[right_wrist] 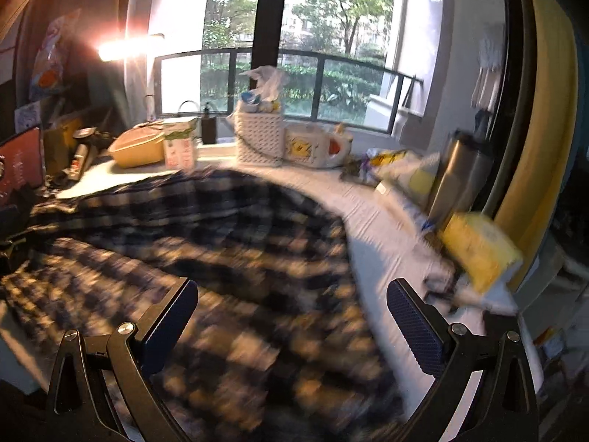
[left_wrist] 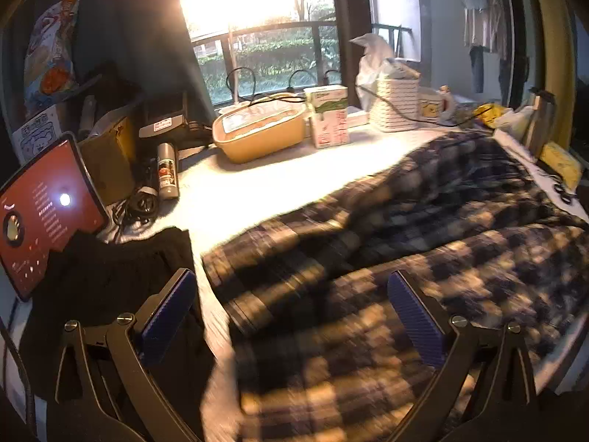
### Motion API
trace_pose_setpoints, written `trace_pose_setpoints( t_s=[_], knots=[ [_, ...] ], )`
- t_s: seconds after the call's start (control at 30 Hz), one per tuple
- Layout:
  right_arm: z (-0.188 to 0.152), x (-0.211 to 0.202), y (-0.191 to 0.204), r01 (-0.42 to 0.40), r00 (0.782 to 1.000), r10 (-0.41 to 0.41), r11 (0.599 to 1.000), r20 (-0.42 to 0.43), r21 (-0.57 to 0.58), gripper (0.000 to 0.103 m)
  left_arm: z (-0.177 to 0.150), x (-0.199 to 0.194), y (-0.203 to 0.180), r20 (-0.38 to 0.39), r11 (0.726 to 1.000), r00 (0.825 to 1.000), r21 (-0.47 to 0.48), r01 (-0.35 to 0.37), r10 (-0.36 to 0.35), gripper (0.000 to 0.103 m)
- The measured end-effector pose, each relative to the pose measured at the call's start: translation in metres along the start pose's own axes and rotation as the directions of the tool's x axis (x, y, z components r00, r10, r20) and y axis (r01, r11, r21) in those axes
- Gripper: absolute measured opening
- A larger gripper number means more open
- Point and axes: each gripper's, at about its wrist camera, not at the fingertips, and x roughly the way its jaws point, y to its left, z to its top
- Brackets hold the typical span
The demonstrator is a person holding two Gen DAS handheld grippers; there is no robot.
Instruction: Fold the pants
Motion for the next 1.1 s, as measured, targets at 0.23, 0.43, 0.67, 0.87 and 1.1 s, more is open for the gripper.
trace_pose_setpoints(
  t_s=[0.23, 0.43, 0.67, 0.87, 1.1],
  knots=[
    [0.036, 0.05, -0.042, -0.016, 0.999, 0.015, 1.0, -0.05, -0.019, 0.103, 0.02, 0.047, 0.011, -0.096, 0.993, 0.992, 0.092, -0.074, 0.083, 0.102],
    [0.053, 0.105, -0.069, -0.108, 0.984, 0.104, 0.994, -0.146, -0.019, 0.103, 0.022, 0.08, 0.023, -0.194, 0.994, 0.979, 0.094, -0.048, 0.065, 0.077],
    [0.055, 0.161, -0.077, -0.228, 0.942, 0.226, 0.974, -0.246, 0.022, 0.1, 0.026, 0.096, 0.021, -0.245, 0.994, 0.969, 0.11, -0.009, 0.036, 0.015],
    [0.064, 0.188, -0.067, -0.315, 0.91, 0.308, 0.949, -0.277, 0.019, 0.079, 0.041, 0.098, 0.03, -0.242, 0.996, 0.97, 0.093, 0.003, 0.02, 0.005],
    [0.062, 0.2, -0.051, -0.31, 0.913, 0.291, 0.95, -0.287, -0.024, 0.027, 0.055, 0.114, 0.033, -0.219, 0.999, 0.976, 0.037, 0.006, 0.003, 0.001]
  ],
)
